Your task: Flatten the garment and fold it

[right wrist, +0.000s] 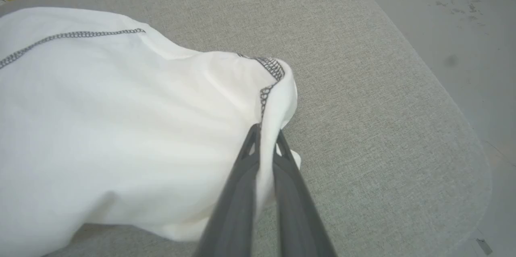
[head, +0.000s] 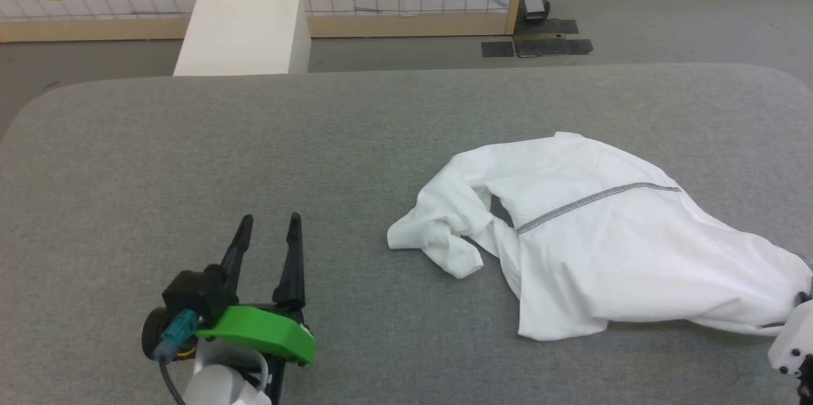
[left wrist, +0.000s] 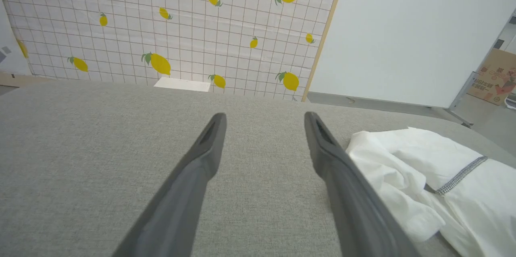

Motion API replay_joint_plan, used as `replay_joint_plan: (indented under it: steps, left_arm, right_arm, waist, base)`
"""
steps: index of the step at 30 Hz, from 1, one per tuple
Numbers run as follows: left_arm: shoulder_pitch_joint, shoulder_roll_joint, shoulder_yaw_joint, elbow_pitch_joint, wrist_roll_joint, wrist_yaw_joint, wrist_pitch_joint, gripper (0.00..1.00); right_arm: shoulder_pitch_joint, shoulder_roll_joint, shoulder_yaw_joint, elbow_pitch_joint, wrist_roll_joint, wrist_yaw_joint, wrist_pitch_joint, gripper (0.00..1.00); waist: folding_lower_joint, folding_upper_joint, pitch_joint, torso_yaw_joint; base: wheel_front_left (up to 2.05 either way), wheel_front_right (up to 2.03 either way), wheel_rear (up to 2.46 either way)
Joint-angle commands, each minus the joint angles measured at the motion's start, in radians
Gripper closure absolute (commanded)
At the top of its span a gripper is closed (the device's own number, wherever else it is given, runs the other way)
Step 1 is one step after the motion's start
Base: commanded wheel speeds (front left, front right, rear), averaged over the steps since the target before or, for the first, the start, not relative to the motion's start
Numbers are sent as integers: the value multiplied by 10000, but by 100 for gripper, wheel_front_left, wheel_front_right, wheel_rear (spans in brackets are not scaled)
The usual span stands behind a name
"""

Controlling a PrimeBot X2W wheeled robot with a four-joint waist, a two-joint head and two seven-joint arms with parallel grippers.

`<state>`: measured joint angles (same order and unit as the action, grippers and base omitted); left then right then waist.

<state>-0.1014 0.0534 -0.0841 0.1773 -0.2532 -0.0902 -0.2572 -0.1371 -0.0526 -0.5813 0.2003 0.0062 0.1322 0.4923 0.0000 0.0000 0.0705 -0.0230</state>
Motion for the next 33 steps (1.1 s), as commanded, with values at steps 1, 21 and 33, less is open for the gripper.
replay_joint_plan:
  steps: [1, 21, 33]
  left_arm:
    - [-56, -30, -79, 100, 74, -73, -45, 0]
    - [-5163, -31, -2907, 3699, -1180, 1511, 4417, 0]
    - [-6239, 357, -3626, 5462, -1261, 1139, 8422, 100]
  right_arm:
    - [210, 19, 183, -7, 287, -15, -400, 0]
    - [979, 23, 3966, -1956, 1737, -15, -5186, 0]
    - [622, 24, 4687, -1703, 2089, -15, -5522, 0]
  waist:
    - [0, 0, 30, -201]
    - [0, 0, 1495, -1988]
    - [0, 0, 2088, -2408]
  base:
    - [0, 0, 0]
    - [0, 0, 0]
    - [0, 0, 0]
